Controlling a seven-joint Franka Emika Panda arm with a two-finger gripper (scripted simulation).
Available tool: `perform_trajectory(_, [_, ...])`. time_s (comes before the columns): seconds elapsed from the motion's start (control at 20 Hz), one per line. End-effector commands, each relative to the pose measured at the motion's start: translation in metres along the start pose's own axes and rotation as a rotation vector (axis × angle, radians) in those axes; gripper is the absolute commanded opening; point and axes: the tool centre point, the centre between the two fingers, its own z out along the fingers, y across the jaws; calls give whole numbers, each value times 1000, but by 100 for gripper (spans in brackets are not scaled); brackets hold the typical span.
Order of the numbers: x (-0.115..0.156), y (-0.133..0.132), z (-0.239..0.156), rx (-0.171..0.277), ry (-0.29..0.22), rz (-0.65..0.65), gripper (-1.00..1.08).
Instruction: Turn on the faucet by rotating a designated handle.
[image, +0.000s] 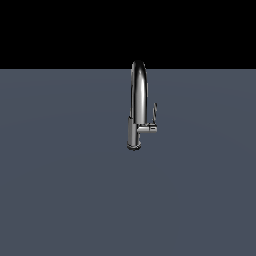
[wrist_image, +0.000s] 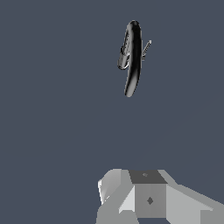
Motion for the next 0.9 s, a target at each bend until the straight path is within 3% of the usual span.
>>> perform_trajectory(0.0, [0,0,0,0,0,0,-100])
perform_trajectory(0.45, [11,0,1,25,-25,25,-100])
perform_trajectory(0.85, [40,2,3,92,-92,92,-100])
